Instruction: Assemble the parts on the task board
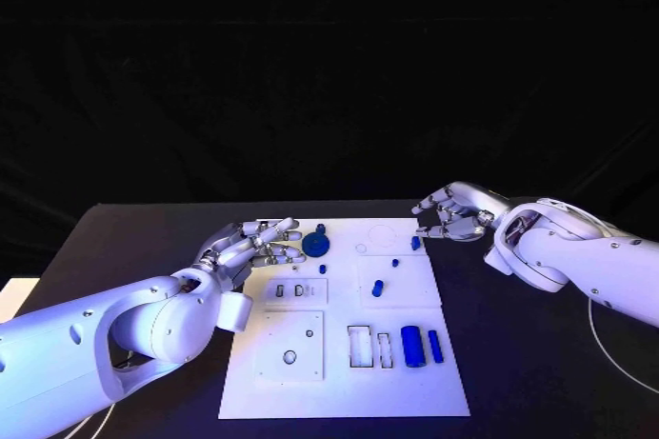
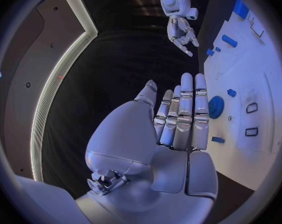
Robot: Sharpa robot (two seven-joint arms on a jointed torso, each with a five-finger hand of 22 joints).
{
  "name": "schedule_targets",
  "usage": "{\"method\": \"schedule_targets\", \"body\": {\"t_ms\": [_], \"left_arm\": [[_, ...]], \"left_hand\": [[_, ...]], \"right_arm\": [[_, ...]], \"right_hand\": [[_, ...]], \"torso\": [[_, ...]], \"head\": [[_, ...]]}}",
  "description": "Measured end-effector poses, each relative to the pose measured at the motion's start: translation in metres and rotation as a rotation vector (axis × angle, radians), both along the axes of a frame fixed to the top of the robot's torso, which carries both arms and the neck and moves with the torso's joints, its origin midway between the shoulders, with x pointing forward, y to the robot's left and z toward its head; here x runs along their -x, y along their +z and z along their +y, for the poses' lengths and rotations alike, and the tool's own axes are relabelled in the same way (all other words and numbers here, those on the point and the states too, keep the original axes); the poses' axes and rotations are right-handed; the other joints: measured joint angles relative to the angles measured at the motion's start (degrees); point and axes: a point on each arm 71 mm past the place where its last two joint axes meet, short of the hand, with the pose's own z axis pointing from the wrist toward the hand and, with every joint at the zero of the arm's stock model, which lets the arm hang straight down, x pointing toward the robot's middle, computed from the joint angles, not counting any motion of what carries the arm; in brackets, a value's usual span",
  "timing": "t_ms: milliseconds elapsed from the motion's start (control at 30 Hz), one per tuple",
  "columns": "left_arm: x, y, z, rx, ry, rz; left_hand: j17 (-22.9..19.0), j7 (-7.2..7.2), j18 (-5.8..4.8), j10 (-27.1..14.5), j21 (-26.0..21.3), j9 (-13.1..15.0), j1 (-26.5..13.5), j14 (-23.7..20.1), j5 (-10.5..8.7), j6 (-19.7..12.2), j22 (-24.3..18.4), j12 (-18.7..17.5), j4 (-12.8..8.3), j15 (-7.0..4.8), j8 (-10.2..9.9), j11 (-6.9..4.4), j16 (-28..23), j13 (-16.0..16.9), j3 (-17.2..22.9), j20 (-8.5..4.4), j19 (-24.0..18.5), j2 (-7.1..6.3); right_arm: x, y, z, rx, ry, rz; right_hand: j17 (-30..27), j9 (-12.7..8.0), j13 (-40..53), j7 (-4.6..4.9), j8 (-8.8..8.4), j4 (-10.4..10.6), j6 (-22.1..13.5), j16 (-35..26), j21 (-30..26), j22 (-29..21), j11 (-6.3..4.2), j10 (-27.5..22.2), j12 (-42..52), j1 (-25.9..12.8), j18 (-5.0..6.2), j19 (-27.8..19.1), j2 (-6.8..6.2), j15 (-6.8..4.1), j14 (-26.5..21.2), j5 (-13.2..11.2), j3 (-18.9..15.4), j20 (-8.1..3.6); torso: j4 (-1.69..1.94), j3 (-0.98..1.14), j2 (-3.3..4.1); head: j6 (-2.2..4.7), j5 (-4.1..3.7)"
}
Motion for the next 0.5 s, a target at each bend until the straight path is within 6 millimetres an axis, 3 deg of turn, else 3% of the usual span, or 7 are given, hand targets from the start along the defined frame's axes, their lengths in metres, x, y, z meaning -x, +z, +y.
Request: {"method": "schedule_targets", "body": {"t_ms": [200,500], "left_arm": [[0.000,-0.001,0.000,-0.002,0.001,0.001],[0.000,-0.002,-0.002,0.000,-0.005,0.001]], "left_hand": [[-0.01,0.00,0.00,0.00,0.00,0.00,0.00,0.00,0.00,0.00,0.00,0.00,0.00,0.00,0.00,0.00,0.00,0.00,0.00,0.00,0.00,0.00],[-0.01,0.00,0.00,0.00,0.00,0.00,0.00,0.00,0.00,0.00,0.00,0.00,0.00,0.00,0.00,0.00,0.00,0.00,0.00,0.00,0.00,0.00]], "right_arm": [[-0.004,-0.012,-0.012,-0.005,-0.010,0.038],[-0.011,-0.025,-0.014,0.001,-0.017,0.068]], "right_hand": [[0.00,0.00,-0.03,0.00,0.00,-0.15,0.00,0.00,0.00,0.00,0.00,0.00,-0.15,0.25,0.00,0.00,-0.23,0.00,0.00,0.00,-0.15,0.00],[-0.01,-0.06,-0.19,0.00,-0.23,-0.71,0.00,0.00,0.00,-0.06,-0.21,-0.21,-0.22,1.23,0.00,0.00,0.15,0.00,0.00,-0.77,-0.39,0.00]], "torso": [[-0.03,0.19,-0.04],[-0.01,0.14,-0.03]], "head": [[-0.14,-0.37],[-0.45,-0.21]]}}
